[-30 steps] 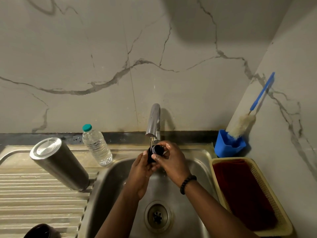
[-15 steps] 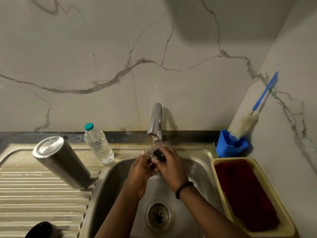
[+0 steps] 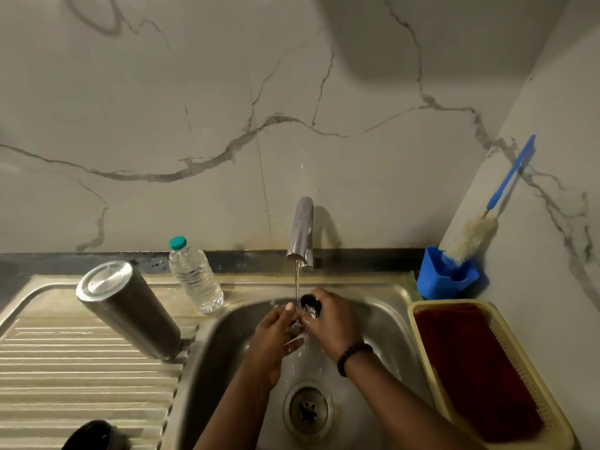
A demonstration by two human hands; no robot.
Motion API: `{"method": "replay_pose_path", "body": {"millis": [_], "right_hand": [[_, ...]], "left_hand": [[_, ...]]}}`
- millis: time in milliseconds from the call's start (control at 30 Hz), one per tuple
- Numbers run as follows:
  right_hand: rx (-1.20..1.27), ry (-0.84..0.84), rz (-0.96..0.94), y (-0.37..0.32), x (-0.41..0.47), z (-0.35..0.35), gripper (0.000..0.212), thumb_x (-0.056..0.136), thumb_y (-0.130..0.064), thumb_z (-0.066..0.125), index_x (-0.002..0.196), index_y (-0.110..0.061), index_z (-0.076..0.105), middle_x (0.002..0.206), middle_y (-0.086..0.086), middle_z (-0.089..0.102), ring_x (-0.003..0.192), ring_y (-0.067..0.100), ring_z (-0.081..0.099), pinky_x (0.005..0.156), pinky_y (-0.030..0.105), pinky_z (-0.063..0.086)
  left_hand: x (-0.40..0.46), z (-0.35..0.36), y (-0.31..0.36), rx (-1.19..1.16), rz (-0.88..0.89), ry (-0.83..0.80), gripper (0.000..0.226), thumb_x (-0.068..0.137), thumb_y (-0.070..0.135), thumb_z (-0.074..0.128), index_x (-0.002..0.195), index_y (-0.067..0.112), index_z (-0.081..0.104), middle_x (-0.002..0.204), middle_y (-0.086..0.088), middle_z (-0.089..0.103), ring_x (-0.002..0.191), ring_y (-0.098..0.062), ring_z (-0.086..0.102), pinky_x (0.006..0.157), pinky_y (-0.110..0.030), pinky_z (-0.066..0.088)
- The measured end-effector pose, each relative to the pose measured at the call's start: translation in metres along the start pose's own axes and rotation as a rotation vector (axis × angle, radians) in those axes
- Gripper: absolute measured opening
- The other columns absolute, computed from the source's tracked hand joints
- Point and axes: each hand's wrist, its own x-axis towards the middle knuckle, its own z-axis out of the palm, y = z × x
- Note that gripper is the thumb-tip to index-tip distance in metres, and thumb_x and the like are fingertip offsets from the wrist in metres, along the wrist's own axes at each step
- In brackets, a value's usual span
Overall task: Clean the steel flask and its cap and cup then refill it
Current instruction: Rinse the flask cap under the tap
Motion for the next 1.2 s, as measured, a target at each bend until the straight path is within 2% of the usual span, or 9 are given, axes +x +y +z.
{"method": "replay_pose_path", "body": {"millis": [67, 200, 333, 600, 700, 800, 867, 1033, 1200], "right_hand": [[0.052, 0.045, -0.002, -0.002, 0.002, -0.001, 0.032, 0.09, -0.032, 0.067, 0.119, -0.023, 0.056, 0.115, -0.006, 0.058, 0.104, 0.009, 0.058, 0.085, 0.021, 0.053], [0.182, -0.008, 0.009, -0.004, 0.0, -0.004, 0.04, 0.09, -0.026, 0.068, 0.127, -0.027, 0.054, 0.119, -0.009, 0.056, 0.109, 0.006, 0.056, 0.089, 0.018, 0.049], [0.2, -0.06, -0.043, -0.001, -0.004, -0.008, 0.046, 0.089, -0.018, 0.069, 0.132, -0.028, 0.053, 0.123, -0.013, 0.049, 0.113, 0.001, 0.049, 0.095, 0.015, 0.045], [0.252, -0.101, -0.027, 0.004, -0.01, -0.004, 0.057, 0.084, -0.018, 0.074, 0.135, -0.028, 0.048, 0.131, -0.011, 0.046, 0.119, 0.003, 0.046, 0.101, 0.024, 0.047], [0.323, -0.167, -0.007, 0.003, -0.011, -0.006, 0.056, 0.085, -0.02, 0.073, 0.134, -0.029, 0.047, 0.129, -0.013, 0.05, 0.12, 0.004, 0.05, 0.1, 0.027, 0.049], [0.368, -0.177, 0.004, 0.002, -0.01, -0.007, 0.056, 0.087, -0.02, 0.072, 0.136, -0.029, 0.047, 0.131, -0.011, 0.053, 0.12, 0.004, 0.051, 0.096, 0.02, 0.048], [0.361, -0.167, -0.004, 0.002, -0.01, -0.007, 0.056, 0.086, -0.021, 0.072, 0.135, -0.029, 0.048, 0.13, -0.012, 0.053, 0.119, 0.003, 0.051, 0.094, 0.017, 0.047], [0.353, -0.197, -0.01, 0.004, -0.013, -0.004, 0.059, 0.085, -0.019, 0.074, 0.136, -0.029, 0.047, 0.129, -0.014, 0.049, 0.12, 0.004, 0.05, 0.1, 0.024, 0.049], [0.368, -0.209, -0.015, 0.005, -0.013, -0.005, 0.052, 0.086, -0.015, 0.072, 0.129, -0.034, 0.051, 0.125, -0.016, 0.054, 0.117, 0.0, 0.052, 0.094, 0.017, 0.048]], "left_hand": [[0.001, 0.001, 0.0, -0.038, 0.021, 0.001, 0.031, 0.101, 0.028, 0.054, 0.12, 0.007, 0.066, 0.106, -0.012, 0.074, 0.098, -0.026, 0.068, 0.089, -0.039, 0.055], [0.001, 0.0, 0.002, -0.045, 0.087, -0.017, 0.023, 0.101, 0.018, 0.055, 0.118, 0.007, 0.066, 0.105, -0.02, 0.072, 0.09, -0.025, 0.066, 0.082, -0.032, 0.059], [0.001, -0.001, 0.002, -0.085, 0.121, -0.016, 0.024, 0.101, 0.012, 0.055, 0.12, 0.002, 0.065, 0.109, -0.026, 0.07, 0.093, -0.029, 0.065, 0.077, -0.029, 0.06], [0.0, -0.003, -0.001, -0.107, 0.147, 0.015, 0.02, 0.097, 0.0, 0.051, 0.114, 0.001, 0.063, 0.1, -0.016, 0.072, 0.088, -0.025, 0.068, 0.076, -0.032, 0.057], [0.001, -0.005, -0.002, -0.091, 0.178, 0.03, 0.021, 0.097, 0.0, 0.051, 0.116, 0.0, 0.062, 0.106, -0.018, 0.073, 0.095, -0.027, 0.072, 0.081, -0.035, 0.057], [0.001, -0.006, -0.004, -0.109, 0.185, 0.028, 0.023, 0.099, 0.001, 0.051, 0.12, -0.001, 0.06, 0.108, -0.019, 0.073, 0.098, -0.028, 0.072, 0.079, -0.033, 0.059], [0.0, -0.005, -0.003, -0.134, 0.181, 0.026, 0.023, 0.099, 0.001, 0.051, 0.12, -0.001, 0.06, 0.106, -0.018, 0.073, 0.095, -0.026, 0.073, 0.077, -0.032, 0.059], [0.001, -0.005, -0.004, -0.145, 0.157, 0.007, 0.022, 0.098, -0.001, 0.052, 0.118, 0.0, 0.06, 0.101, -0.015, 0.073, 0.088, -0.021, 0.073, 0.074, -0.03, 0.059], [0.003, -0.006, -0.005, -0.183, 0.115, 0.013, 0.022, 0.098, 0.002, 0.051, 0.118, -0.003, 0.059, 0.104, -0.019, 0.072, 0.087, -0.022, 0.073, 0.073, -0.031, 0.058]]}}
